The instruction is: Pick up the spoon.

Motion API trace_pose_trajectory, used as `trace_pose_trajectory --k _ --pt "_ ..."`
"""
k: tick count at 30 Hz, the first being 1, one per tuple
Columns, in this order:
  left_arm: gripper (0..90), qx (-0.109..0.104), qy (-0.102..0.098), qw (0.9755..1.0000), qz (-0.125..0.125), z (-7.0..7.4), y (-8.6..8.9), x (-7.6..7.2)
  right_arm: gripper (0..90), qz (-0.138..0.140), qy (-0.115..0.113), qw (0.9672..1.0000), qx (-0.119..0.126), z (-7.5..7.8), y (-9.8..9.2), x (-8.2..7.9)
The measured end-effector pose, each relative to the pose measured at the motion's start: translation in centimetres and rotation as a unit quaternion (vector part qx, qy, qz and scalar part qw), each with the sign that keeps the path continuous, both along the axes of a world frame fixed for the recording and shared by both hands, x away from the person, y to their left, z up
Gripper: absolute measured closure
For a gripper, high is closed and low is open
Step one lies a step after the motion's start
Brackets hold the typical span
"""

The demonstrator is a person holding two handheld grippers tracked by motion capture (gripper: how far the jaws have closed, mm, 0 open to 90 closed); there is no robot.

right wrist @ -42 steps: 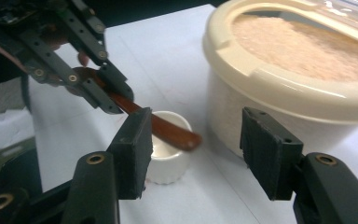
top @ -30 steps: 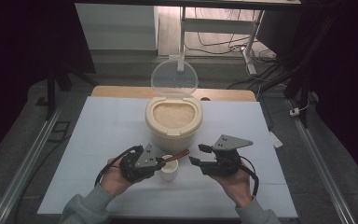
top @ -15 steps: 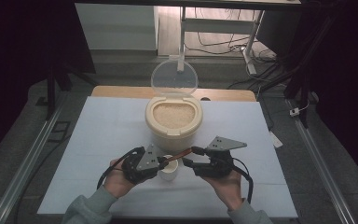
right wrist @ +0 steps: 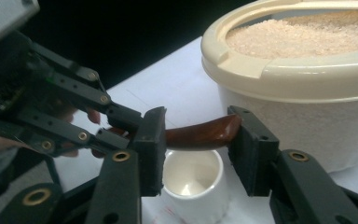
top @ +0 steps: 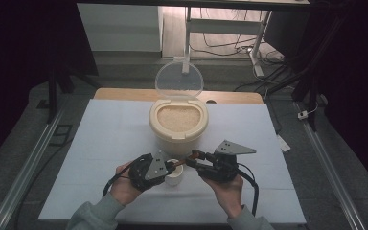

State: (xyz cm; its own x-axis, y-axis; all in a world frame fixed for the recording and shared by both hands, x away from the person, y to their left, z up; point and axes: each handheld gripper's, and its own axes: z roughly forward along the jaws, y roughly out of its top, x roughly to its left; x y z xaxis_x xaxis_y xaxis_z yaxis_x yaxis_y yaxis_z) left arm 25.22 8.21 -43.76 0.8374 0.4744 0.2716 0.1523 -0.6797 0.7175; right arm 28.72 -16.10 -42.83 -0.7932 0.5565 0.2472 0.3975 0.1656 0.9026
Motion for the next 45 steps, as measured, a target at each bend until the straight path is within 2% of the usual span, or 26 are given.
trace_pose_trajectory --k 4,8,12,22,23,26,28,31,33,37,39,42,45 --pt "78.8 0.004 0.001 1.0 0.0 -0.1 -0.1 0.0 67.0 0.004 0.002 0.9997 0.023 0.1 0.0 0.0" --pt "79.0 0.005 0.004 1.0 0.0 -0.2 0.0 0.1 73.0 0.013 0.001 0.9993 0.034 0.1 0.0 0.0" --pt "79.1 0.011 0.006 0.9999 -0.003 -0.3 -0.1 0.1 81.6 0.041 0.006 0.9974 0.058 0.3 0.2 0.0" --pt "77.8 -0.014 0.014 0.9998 -0.007 0.0 0.5 0.0 82.8 0.057 -0.015 0.9954 0.076 0.6 0.3 -0.3" --pt "75.3 -0.018 0.016 0.9997 -0.004 0.0 0.6 0.1 82.8 0.058 -0.017 0.9952 0.077 0.7 0.3 -0.3" --pt "54.2 -0.041 0.021 0.9989 0.011 0.0 1.6 0.0 82.8 0.053 -0.026 0.9942 0.09 1.0 -0.2 -0.2" --pt "43.9 -0.065 0.023 0.9972 0.027 0.1 2.7 -0.1 82.9 0.049 -0.028 0.9937 0.097 1.4 -0.7 -0.1" --pt "37.2 -0.094 0.03 0.994 0.046 0.0 4.4 -0.4 82.9 0.045 -0.03 0.9925 0.109 1.7 -1.5 0.1" --pt "32.8 -0.105 0.03 0.9922 0.06 -0.2 5.5 -0.7 82.9 0.04 -0.033 0.9919 0.116 1.9 -2.0 0.1" --pt "29.3 -0.114 0.031 0.9894 0.085 -1.1 7.5 -1.4 82.9 0.032 -0.041 0.9909 0.124 2.6 -2.8 0.1" --pt "28.9 -0.118 0.04 0.9872 0.099 -2.0 8.8 -1.8 82.9 0.027 -0.047 0.9904 0.127 2.9 -3.2 0.1" --pt "28.0 -0.13 0.059 0.9823 0.121 -3.0 10.6 -1.9 82.8 0.02 -0.054 0.9894 0.133 3.3 -3.9 0.1" --pt "27.6 -0.134 0.068 0.9783 0.142 -4.0 12.1 -2.0 82.8 0.015 -0.058 0.9886 0.138 3.7 -4.4 0.0"
